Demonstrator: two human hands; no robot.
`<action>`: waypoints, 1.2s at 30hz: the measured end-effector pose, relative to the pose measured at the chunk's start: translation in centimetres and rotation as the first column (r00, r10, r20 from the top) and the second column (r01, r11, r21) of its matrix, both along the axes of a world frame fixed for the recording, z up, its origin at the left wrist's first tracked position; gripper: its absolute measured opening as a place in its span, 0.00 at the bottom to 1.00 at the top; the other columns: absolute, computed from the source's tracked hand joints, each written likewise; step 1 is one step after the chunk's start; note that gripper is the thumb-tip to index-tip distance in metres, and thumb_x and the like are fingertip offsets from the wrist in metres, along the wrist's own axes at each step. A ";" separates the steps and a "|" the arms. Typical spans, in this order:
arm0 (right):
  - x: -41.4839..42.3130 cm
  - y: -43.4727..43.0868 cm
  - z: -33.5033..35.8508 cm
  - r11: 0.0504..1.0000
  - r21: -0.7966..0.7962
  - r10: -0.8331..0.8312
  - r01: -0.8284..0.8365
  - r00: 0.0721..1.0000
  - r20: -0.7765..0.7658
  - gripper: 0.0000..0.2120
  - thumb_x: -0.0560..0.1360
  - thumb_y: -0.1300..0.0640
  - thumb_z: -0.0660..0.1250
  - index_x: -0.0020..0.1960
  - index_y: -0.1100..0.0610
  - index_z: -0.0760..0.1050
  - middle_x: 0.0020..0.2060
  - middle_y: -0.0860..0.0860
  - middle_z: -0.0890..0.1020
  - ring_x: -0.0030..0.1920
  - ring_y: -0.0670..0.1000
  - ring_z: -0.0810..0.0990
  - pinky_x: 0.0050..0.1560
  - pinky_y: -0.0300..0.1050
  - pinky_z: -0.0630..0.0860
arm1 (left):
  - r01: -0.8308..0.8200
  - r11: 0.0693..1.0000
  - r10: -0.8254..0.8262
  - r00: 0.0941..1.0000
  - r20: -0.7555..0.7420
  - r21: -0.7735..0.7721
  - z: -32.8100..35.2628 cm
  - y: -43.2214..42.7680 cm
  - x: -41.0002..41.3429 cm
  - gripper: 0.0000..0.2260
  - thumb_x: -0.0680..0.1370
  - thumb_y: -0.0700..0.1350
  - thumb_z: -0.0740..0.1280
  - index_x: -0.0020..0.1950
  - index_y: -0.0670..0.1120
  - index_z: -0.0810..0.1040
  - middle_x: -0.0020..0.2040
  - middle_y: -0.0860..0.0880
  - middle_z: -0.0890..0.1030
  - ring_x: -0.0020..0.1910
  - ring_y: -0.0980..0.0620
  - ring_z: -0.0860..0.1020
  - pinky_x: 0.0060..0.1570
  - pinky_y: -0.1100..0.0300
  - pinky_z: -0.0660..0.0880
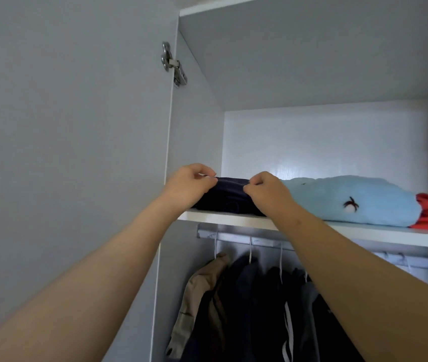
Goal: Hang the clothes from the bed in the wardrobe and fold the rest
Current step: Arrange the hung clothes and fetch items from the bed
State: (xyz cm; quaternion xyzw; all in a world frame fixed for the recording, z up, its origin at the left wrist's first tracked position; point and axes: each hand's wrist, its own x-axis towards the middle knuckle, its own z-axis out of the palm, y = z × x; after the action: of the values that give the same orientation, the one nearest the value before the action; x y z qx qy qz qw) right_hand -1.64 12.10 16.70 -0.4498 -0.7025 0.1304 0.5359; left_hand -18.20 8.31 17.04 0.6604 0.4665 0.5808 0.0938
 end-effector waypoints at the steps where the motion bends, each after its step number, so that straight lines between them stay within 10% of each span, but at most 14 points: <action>1: -0.4 -1.6 -0.2 1.000 -0.010 -0.001 0.001 1.000 -0.002 0.01 0.75 0.57 0.61 0.46 0.53 0.70 0.36 0.44 0.72 0.35 0.43 0.69 0.33 0.39 0.64 | 0.037 0.999 -0.037 0.999 0.031 -0.008 -0.4 -1.5 -0.2 0.05 0.75 0.42 0.66 0.41 0.52 0.76 0.39 0.50 0.79 0.41 0.50 0.77 0.43 0.62 0.72; 5: -2.5 -8.0 -1.3 1.000 -0.010 -0.027 0.027 0.999 0.017 0.12 0.73 0.61 0.60 0.32 0.57 0.64 0.27 0.48 0.65 0.28 0.48 0.62 0.29 0.40 0.60 | 0.055 0.997 -0.052 0.998 0.045 -0.053 -2.0 -7.6 -1.8 0.07 0.75 0.41 0.66 0.40 0.52 0.76 0.38 0.51 0.79 0.38 0.53 0.78 0.35 0.66 0.68; 12: -5.5 -17.4 -4.4 0.995 -0.100 0.000 -0.003 0.999 -0.032 0.03 0.77 0.56 0.61 0.48 0.54 0.73 0.38 0.44 0.73 0.38 0.43 0.71 0.33 0.35 0.64 | 0.041 0.990 -0.035 0.998 0.050 -0.134 -4.9 -16.6 -4.6 0.09 0.75 0.42 0.64 0.37 0.54 0.76 0.37 0.49 0.80 0.42 0.49 0.79 0.41 0.60 0.71; 36: -9.4 -38.3 -15.8 0.922 -0.382 0.058 -0.071 0.997 -0.045 0.08 0.77 0.57 0.61 0.40 0.51 0.74 0.35 0.47 0.76 0.37 0.46 0.73 0.38 0.39 0.71 | 0.031 0.996 0.004 0.930 0.367 -0.089 -15.0 -36.1 -10.7 0.12 0.75 0.37 0.65 0.36 0.52 0.78 0.40 0.53 0.80 0.43 0.50 0.78 0.48 0.57 0.74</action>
State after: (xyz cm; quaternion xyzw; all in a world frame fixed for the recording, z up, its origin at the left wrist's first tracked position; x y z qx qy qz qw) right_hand -11.05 -26.25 0.88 -0.5202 -0.6690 0.2900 0.4447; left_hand -28.92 -27.82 2.08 0.5386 0.4627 0.6708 0.2139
